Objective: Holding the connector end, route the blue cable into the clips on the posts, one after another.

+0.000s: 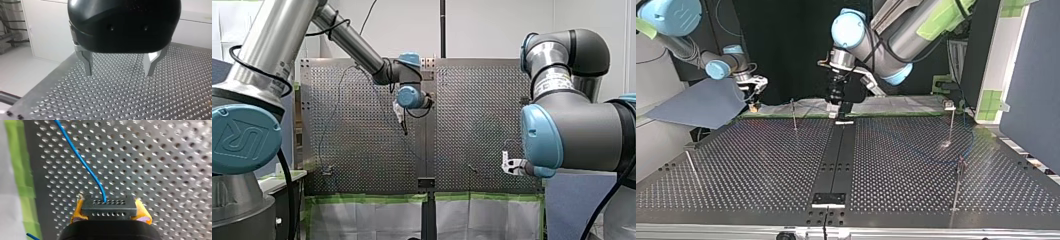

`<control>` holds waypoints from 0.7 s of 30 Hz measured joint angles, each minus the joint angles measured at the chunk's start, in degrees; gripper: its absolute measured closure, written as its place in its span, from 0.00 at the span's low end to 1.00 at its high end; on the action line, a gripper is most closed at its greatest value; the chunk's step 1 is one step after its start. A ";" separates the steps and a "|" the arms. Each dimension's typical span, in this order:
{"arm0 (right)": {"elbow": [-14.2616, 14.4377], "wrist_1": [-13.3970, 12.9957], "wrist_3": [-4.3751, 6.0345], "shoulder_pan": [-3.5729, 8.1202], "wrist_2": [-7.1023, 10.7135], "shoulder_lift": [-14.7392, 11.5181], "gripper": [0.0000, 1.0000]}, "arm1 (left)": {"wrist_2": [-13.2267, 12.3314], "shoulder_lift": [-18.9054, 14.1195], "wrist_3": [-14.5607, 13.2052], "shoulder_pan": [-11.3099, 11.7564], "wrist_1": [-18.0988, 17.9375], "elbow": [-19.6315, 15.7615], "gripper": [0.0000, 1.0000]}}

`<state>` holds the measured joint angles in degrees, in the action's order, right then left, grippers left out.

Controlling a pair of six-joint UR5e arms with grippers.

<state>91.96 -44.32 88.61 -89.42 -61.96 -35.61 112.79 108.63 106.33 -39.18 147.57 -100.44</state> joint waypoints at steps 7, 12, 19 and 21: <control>0.91 -0.87 0.04 0.18 0.57 -2.25 1.00 | -0.04 -4.23 -0.18 0.22 -0.31 -4.24 0.00; 0.97 -1.09 0.24 0.20 1.70 -2.75 1.00 | 0.00 -7.16 -0.32 0.19 -0.33 -7.16 0.00; 0.99 -0.89 0.42 -0.33 2.34 -5.03 1.00 | 0.08 -11.06 -0.43 -0.06 -0.53 -11.06 0.00; 0.99 -0.83 0.48 -0.52 2.42 -5.70 1.00 | 0.08 -12.36 -0.24 0.06 -1.01 -12.35 0.00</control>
<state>92.95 -45.15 89.09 -89.95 -59.55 -41.31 112.87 96.28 106.09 -39.12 146.56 -112.80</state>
